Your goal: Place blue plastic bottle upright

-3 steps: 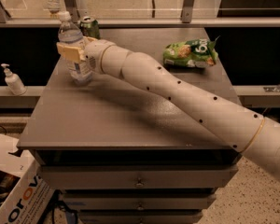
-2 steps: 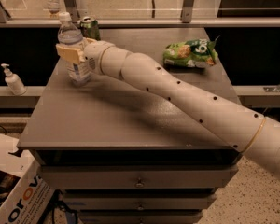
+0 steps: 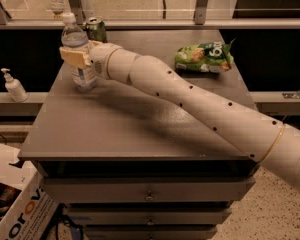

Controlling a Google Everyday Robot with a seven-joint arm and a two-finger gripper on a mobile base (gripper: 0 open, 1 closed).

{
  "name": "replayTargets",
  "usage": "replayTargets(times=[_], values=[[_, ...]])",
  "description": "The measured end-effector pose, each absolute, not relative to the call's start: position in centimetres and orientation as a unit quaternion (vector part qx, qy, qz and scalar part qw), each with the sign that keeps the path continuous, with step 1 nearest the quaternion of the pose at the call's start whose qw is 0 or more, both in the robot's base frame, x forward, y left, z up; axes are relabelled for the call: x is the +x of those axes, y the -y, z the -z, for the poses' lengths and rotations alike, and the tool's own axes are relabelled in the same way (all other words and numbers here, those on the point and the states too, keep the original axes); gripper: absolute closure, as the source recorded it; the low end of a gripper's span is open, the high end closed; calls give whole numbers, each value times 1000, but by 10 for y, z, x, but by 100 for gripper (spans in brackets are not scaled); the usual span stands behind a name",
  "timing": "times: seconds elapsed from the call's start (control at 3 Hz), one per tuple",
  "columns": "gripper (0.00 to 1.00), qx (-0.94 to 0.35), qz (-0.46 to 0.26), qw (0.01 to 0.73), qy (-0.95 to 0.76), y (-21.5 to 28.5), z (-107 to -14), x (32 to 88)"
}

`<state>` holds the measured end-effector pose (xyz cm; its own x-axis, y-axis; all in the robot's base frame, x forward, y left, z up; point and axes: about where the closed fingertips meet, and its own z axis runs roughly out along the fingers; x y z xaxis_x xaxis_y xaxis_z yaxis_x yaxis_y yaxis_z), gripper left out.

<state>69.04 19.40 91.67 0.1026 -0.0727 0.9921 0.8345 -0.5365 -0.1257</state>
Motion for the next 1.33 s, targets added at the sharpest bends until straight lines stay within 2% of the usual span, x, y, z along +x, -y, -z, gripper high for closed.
replayTargets(times=[0.67,1.0,1.33], values=[[12,-649,593,368,302,-183,-910,684],[0,-670,577,347,311,-158,-894,671],[0,-683,567,332,318,-139,-885,660]])
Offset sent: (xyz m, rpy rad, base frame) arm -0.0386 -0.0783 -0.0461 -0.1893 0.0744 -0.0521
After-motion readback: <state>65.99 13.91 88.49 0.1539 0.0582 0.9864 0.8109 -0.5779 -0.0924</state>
